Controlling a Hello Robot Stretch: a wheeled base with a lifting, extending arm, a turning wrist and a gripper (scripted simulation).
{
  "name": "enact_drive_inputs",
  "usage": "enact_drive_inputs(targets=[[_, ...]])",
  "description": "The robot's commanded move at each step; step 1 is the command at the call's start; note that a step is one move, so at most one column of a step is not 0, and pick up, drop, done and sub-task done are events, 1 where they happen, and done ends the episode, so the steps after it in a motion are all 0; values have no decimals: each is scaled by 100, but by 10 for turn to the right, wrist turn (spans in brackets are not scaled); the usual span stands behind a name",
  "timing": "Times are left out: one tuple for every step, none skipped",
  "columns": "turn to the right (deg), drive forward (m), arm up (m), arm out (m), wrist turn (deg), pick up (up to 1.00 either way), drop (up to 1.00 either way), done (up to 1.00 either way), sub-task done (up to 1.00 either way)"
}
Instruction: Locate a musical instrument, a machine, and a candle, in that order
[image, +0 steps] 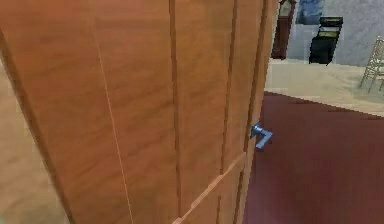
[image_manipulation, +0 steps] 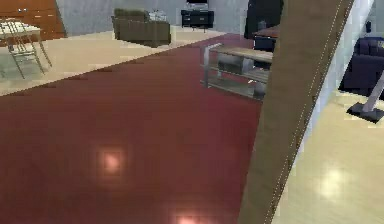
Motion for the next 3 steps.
enact_drive_inputs(targets=[[420, 0, 0, 0, 0, 0, 0, 0, 0], [0, 30, 0, 0, 0, 0, 0, 0, 0], [0, 100, 0, 0, 0, 0, 0, 0, 0]])
